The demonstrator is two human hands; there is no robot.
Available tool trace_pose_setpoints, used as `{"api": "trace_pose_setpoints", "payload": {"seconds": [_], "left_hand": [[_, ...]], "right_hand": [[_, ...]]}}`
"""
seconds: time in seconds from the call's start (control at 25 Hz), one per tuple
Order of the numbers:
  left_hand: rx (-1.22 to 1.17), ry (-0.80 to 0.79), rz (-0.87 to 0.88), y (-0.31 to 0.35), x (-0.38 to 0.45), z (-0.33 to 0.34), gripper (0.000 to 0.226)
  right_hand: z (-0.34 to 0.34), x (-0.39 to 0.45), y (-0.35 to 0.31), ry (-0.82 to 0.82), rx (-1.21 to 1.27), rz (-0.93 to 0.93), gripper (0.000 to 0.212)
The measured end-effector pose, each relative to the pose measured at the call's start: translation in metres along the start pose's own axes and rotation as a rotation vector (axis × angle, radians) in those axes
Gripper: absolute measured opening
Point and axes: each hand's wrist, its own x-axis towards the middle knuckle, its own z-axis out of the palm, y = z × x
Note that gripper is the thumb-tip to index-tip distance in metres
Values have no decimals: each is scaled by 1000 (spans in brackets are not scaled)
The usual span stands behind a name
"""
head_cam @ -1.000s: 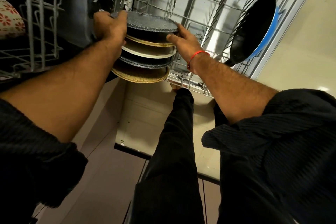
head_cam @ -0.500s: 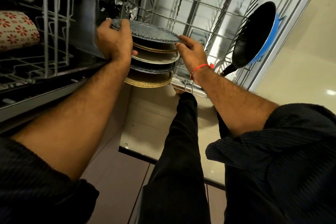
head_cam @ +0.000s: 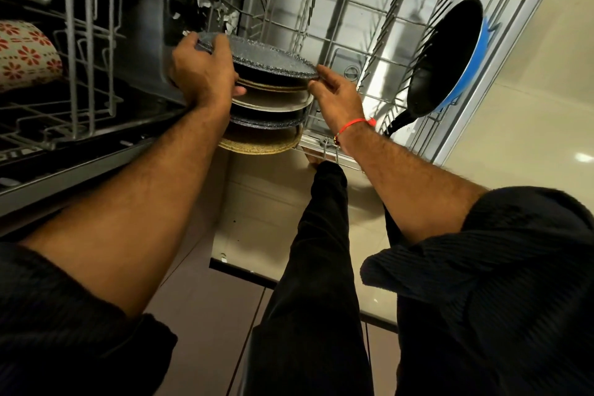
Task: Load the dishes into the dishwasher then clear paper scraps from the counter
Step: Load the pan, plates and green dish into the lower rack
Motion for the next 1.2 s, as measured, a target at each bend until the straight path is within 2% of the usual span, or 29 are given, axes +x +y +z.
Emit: {"api": "trace_pose_setpoints", "payload": {"seconds": [0.16, 0.32, 0.6, 0.84, 1.0, 1.2], "left_hand": [[31, -86, -55, 4, 6, 11, 44], [94, -173, -105, 1, 7, 17, 50], [100, -138, -31, -18, -2, 6, 47], [100, -68, 37, -26, -26, -7, 41], [0, -76, 67, -29, -67, -29, 28], [-123, -64, 94, -15, -137, -84, 39]], "right_hand": [[-1, 4, 0, -39, 36, 34, 57], [-3, 10, 6, -88, 69, 50, 67], [-8, 9, 11, -113, 134, 42, 71], [-17, -2, 11, -96, 106, 37, 63], [-31, -37, -9, -124, 79, 15, 54], [-40, -112, -45, -228, -49, -98, 47]]}}
